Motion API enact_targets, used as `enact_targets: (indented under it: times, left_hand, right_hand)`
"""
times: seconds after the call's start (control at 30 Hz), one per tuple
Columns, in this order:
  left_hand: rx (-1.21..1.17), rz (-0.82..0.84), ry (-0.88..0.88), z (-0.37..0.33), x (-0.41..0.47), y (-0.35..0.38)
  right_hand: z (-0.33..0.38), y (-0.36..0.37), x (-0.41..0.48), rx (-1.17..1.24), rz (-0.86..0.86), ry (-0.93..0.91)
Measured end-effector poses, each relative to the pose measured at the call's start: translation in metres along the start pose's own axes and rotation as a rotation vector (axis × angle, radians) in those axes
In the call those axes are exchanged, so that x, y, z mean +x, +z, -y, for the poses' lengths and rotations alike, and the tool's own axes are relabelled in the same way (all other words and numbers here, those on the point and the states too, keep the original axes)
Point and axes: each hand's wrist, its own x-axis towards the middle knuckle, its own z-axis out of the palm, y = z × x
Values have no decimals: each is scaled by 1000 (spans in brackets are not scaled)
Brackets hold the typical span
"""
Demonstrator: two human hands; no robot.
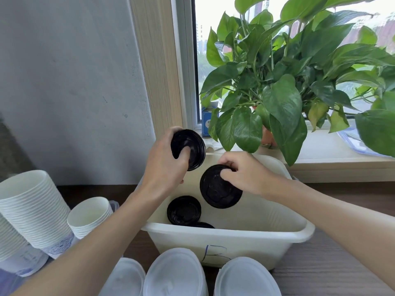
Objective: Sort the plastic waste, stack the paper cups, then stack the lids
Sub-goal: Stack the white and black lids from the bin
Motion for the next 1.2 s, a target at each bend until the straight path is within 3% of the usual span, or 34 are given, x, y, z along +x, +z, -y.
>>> enact_targets:
  times: [0.2,0.5,0.87,1.2]
  left_hand:
    - [-139,57,-39,-2,1,4]
    - [-220,51,-25,-2,2,2]
    - [-359,184,-70,-9,-1,2]
    - [-279,137,38,-12,-4,4]
  right_hand:
    - [18,-14,5,221,-211,-79]
    - [40,-3,20,382,-275,-164]
    - [35,18,31,332,-379,-217]
    - [32,20,30,369,-240,-197]
